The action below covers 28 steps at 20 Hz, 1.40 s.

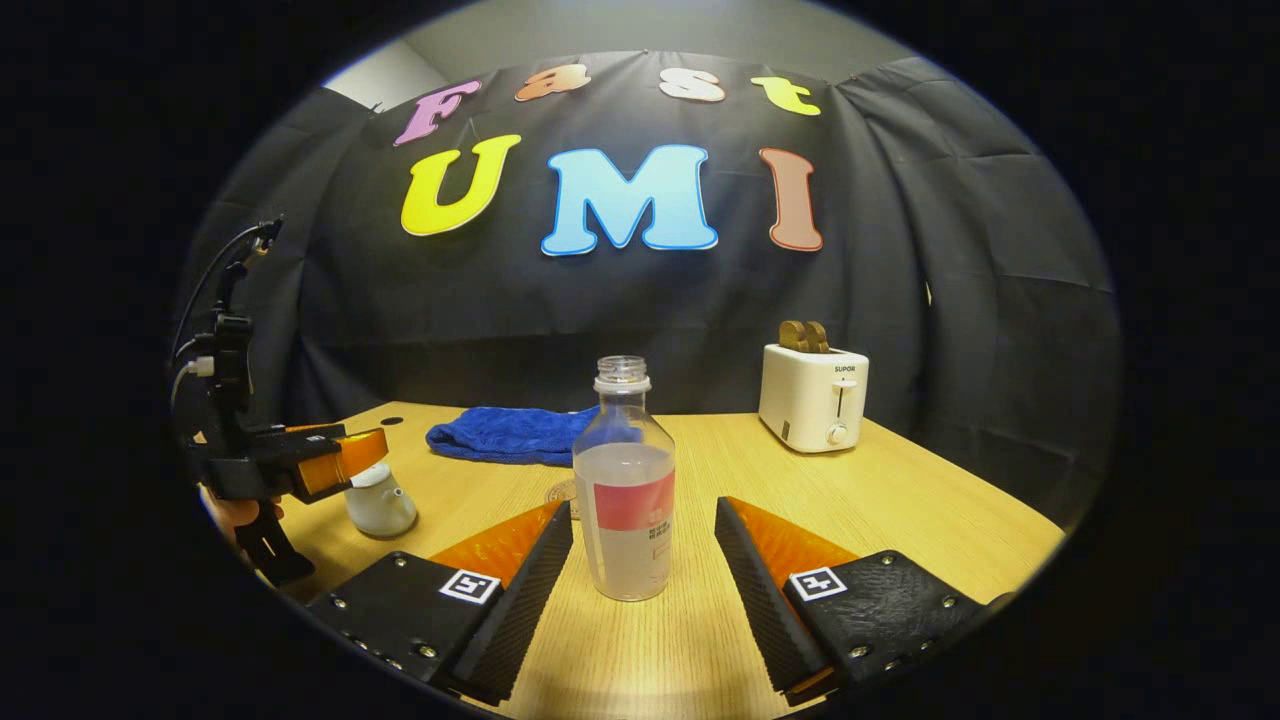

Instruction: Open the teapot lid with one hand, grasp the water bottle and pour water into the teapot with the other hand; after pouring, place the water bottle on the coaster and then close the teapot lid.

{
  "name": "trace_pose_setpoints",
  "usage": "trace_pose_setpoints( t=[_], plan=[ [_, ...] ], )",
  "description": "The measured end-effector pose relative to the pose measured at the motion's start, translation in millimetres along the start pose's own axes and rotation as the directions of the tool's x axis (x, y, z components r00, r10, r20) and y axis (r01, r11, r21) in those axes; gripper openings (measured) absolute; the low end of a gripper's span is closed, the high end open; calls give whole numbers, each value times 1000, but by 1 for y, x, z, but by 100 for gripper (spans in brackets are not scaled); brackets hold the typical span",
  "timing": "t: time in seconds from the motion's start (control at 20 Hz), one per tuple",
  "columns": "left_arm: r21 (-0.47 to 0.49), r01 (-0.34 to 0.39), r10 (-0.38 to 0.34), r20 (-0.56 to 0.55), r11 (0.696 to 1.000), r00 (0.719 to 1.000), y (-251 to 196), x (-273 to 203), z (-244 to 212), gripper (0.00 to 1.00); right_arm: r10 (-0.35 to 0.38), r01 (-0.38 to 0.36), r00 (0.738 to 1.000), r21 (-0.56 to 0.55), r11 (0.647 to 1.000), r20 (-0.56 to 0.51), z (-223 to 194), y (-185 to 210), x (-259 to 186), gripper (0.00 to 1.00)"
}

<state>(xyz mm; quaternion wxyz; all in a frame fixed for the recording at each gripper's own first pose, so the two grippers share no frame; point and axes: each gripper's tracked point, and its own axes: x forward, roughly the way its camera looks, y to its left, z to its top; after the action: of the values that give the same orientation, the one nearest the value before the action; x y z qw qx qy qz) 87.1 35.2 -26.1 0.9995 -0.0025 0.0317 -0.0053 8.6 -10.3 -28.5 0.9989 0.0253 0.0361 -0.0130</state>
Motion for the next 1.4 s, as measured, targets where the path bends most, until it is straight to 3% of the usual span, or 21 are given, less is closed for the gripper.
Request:
trace_pose_setpoints(
  t=[0.35,0.8,1.0,1.1,1.15,1.25,1.4],
  plan=[
    [8,2,-2,-39,1000,999,-1,16,-18,76,-18,19,999,21,1000,-30,-10,-10,6,90],
    [4,-20,20,-45,1000,999,5,19,-27,72,-34,37,998,51,998,-47,-17,-20,6,90],
    [27,-21,21,-28,999,999,4,20,-25,40,-37,40,998,54,998,-59,-21,-22,7,90],
    [49,-25,26,-27,999,999,5,21,-23,38,-37,41,997,62,997,-64,-23,-22,7,90],
    [39,1,0,-14,999,1000,-1,18,-22,31,-37,41,997,65,997,-65,-23,-23,8,90],
    [67,-11,12,-17,998,1000,-3,21,-24,16,-36,40,997,68,997,-67,-24,-22,9,90],
    [87,-14,15,-14,996,1000,-1,19,-19,15,-29,34,997,71,997,-68,-25,-21,11,90]
  ],
)
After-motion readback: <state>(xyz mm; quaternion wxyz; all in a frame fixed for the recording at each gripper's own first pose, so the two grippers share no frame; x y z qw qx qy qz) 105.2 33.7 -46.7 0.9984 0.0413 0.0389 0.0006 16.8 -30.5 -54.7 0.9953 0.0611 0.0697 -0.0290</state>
